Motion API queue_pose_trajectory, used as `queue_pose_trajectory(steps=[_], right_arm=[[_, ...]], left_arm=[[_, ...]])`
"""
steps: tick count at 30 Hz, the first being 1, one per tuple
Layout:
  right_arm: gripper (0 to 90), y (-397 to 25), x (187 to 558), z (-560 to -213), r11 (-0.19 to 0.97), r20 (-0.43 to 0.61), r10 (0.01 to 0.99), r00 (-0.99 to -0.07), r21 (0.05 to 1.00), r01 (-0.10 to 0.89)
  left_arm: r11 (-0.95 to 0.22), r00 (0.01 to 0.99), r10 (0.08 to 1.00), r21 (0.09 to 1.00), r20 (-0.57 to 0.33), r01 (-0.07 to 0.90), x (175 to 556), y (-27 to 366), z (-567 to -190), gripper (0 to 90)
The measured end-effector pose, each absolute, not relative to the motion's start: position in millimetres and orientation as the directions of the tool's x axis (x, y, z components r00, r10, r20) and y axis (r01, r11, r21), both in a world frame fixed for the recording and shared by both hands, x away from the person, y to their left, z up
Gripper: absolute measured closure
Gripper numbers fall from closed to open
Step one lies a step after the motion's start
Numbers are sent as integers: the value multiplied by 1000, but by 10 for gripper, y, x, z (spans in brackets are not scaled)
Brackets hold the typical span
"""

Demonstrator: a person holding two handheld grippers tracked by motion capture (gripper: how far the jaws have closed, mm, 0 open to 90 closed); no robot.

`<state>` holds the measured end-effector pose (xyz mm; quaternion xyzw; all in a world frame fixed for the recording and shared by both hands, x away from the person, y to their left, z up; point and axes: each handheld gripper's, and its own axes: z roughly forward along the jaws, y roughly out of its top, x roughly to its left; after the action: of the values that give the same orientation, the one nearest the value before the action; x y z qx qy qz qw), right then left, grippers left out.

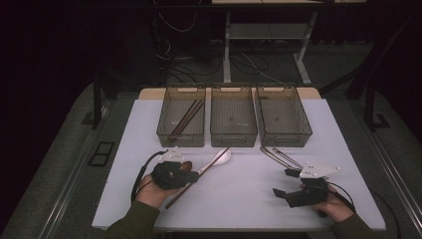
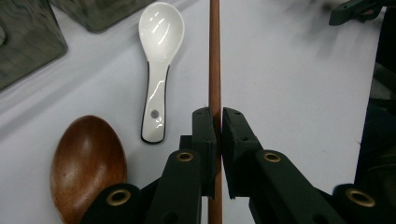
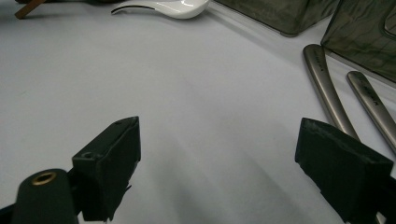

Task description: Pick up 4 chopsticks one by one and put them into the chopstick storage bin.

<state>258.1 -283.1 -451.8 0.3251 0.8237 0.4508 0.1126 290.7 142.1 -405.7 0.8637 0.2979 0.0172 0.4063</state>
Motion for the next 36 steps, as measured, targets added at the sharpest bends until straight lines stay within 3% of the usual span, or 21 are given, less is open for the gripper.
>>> queue_pose_trajectory(steps=[20, 36], right_arm=[[142, -2832, 2584, -4520, 383, 104, 643, -759, 814, 436], [141, -2835, 2570, -4515, 380, 106, 646, -756, 814, 439]], left_arm=[[-416, 786, 580, 753, -213, 510, 3079, 1551, -3787, 836], [-368, 756, 637, 803, -150, 469, 3380, 1668, -3455, 836]])
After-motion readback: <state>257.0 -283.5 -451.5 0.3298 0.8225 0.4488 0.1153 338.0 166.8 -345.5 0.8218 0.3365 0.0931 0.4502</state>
